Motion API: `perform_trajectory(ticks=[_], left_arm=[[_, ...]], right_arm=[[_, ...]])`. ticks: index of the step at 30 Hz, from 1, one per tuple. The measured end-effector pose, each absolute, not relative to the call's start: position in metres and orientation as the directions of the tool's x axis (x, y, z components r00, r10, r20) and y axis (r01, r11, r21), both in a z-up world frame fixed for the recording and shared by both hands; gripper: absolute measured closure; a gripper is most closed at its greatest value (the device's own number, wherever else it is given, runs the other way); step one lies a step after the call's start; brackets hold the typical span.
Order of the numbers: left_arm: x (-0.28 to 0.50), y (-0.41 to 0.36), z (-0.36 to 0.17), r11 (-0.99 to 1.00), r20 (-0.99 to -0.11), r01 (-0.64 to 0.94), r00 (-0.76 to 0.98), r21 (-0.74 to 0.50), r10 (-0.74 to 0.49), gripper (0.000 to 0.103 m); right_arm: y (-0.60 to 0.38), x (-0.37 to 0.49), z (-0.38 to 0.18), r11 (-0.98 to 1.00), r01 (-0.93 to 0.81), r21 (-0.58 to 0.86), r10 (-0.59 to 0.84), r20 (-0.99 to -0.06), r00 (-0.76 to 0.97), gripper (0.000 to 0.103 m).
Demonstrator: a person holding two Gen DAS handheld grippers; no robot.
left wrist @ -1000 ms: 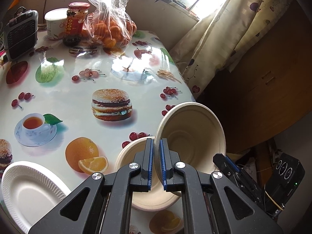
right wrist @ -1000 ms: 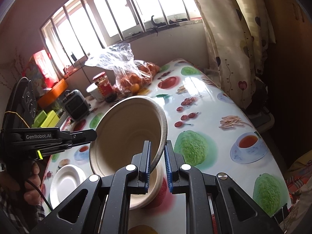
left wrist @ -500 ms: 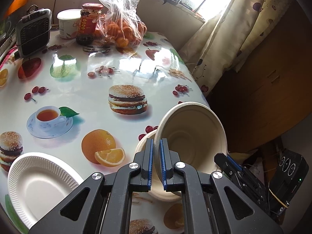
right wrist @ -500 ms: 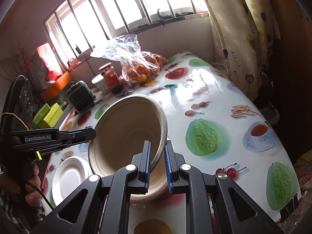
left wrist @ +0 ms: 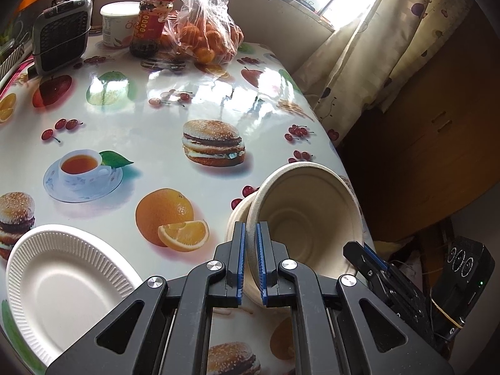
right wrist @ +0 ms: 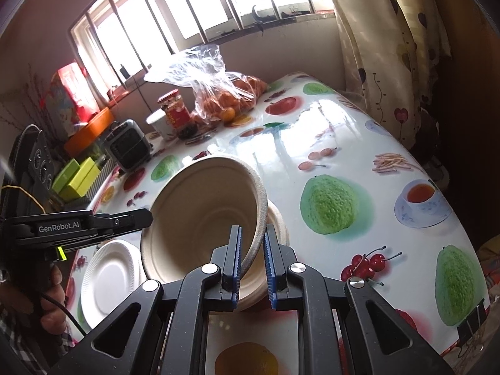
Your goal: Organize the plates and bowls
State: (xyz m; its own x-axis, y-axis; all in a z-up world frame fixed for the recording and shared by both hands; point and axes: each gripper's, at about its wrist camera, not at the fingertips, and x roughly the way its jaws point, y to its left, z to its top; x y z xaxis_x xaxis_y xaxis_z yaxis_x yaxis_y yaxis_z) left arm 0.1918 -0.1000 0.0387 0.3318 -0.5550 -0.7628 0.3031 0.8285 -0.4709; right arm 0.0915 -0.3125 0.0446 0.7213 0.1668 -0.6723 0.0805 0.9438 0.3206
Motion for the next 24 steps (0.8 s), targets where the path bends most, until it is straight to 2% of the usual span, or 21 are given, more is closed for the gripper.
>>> perform_trajectory(ticks=[24], left_arm=[[0.19,-0.102,0.024,0.837,-0.78,0.293,0.316,-0.462,-0.541,0.096]], right_arm=[[-0.308,0.094,0.031,0.949,0.097,0.299,0.148,-0.698,0.7,0.089]])
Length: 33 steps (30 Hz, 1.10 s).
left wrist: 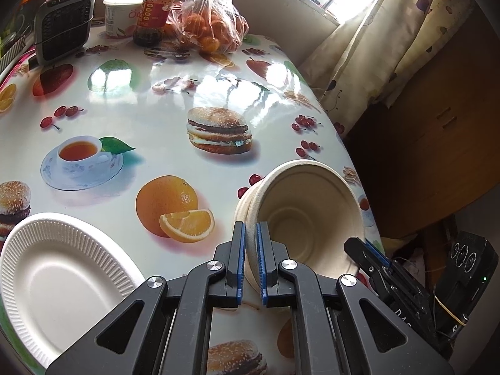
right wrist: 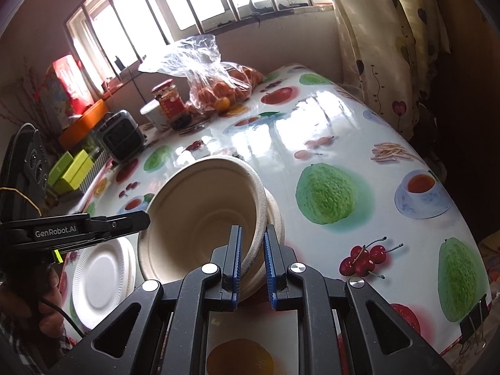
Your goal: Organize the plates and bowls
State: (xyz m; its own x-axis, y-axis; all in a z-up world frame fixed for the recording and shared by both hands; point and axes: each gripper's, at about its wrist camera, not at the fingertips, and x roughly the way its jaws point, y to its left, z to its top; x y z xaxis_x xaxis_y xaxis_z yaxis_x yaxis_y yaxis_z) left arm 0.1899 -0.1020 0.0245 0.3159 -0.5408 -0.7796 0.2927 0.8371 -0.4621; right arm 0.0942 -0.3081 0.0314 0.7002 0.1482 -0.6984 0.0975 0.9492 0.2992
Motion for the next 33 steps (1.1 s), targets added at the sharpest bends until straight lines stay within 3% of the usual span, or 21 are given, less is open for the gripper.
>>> perform_trajectory(ticks=[33], left_arm=[[0.19,-0.108,0.017,0.846,-0.796,0.291,0.303,-0.447,-0.525,0.096]], right_arm=[[-0.312,0.096,0.019,0.949,0.119,0.293,0.134,-0.712,0.689,0.088]])
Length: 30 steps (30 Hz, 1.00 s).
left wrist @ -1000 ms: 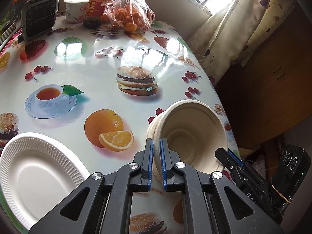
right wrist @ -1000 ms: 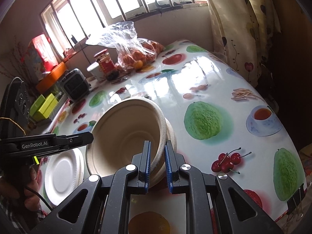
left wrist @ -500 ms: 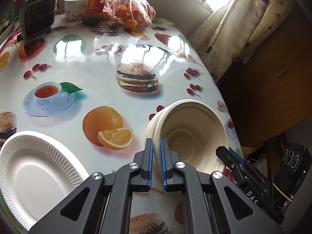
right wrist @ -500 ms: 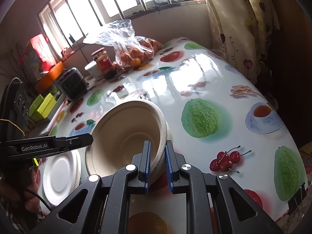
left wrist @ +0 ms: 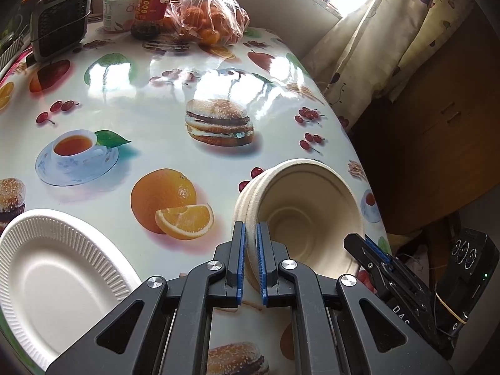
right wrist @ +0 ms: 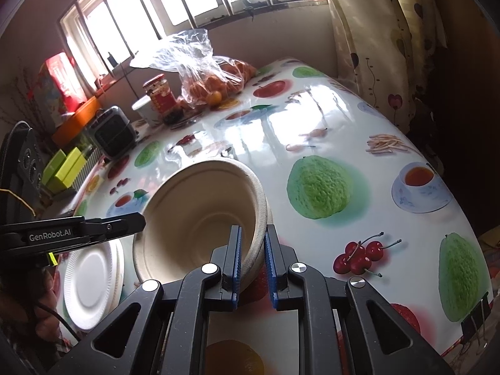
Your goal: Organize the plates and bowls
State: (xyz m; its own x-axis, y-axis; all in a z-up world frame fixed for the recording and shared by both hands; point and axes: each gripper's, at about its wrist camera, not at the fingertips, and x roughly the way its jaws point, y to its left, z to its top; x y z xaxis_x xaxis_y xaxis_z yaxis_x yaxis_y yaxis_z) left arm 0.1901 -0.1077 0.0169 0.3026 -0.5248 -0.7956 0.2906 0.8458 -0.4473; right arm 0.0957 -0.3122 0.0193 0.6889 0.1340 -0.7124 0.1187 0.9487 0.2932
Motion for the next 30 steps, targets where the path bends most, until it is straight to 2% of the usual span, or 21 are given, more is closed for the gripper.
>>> perform_trajectory(ticks=[13,24,26,30], left_arm=[[0.1893,-0.1092,0.0165,0.855,-0.801,0.29,0.315,-0.43,-0.509,0.096],[0.1888,-0.1121,0.0171,0.864,-0.808,0.299,0.325,-0.406,-0.492,0.095],[0.189,-0.1124,0.0168,0.865,-0.809,0.299,0.326,-0.402,-0.489,0.094],[0.1874,-0.1139,0.0191,0.881,-0.813,0.314,0.361,-0.354,-0.456,0.085]], right_arm=[[-0.3165,0.0949,0.016,0.947,0.131,0.292,0.126,-0.716,0.686,0.088],[-0.3169,0.0947,0.016,0.947,0.132,0.294,0.127,-0.716,0.686,0.079],[-0.3168,0.0949,0.0161,0.946,0.131,0.296,0.129,-0.715,0.687,0.076],[-0.3173,0.0942,0.0164,0.946,0.131,0.298,0.13,-0.715,0.687,0.072]])
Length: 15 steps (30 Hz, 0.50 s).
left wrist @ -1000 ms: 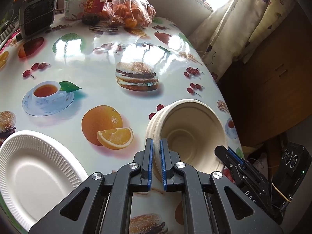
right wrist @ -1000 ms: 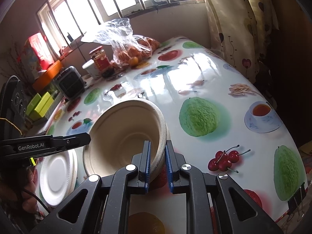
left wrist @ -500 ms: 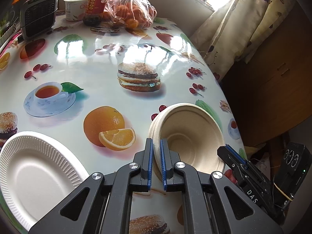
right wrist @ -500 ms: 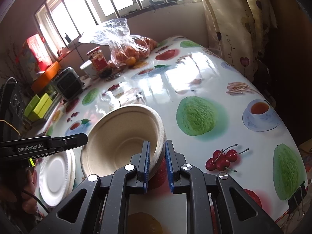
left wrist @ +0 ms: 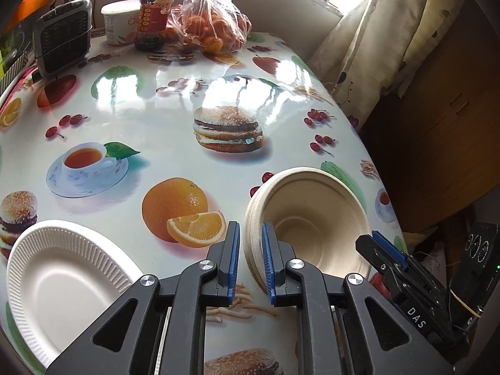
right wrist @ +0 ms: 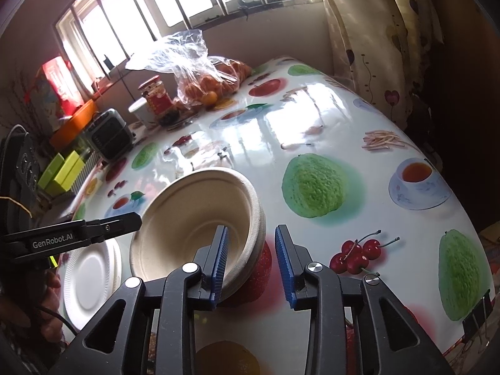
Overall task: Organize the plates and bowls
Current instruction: 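Open the left tool off the bowl rim while the right tool opens off its bowl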
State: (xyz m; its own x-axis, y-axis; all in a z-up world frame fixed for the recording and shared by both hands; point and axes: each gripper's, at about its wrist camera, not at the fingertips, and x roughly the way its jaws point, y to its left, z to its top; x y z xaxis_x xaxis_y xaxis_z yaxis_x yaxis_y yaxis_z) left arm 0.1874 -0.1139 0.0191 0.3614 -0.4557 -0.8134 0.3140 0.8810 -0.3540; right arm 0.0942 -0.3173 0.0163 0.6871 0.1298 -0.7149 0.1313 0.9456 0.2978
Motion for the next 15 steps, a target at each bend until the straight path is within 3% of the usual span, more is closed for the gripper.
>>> perform_trajectory(ticks=[8,15], left_arm=[[0.1878,-0.1136,0.0197,0.88,-0.808,0.327,0.374,-0.344,-0.455,0.075],[0.1846,-0.1138,0.0222,0.892,-0.8,0.356,0.426,-0.28,-0.422,0.074]], right_arm=[[-0.3179,0.0939,0.016,0.945,0.128,0.3,0.134,-0.714,0.687,0.066],[-0.3176,0.0952,0.0174,0.941,0.126,0.313,0.144,-0.71,0.689,0.053]])
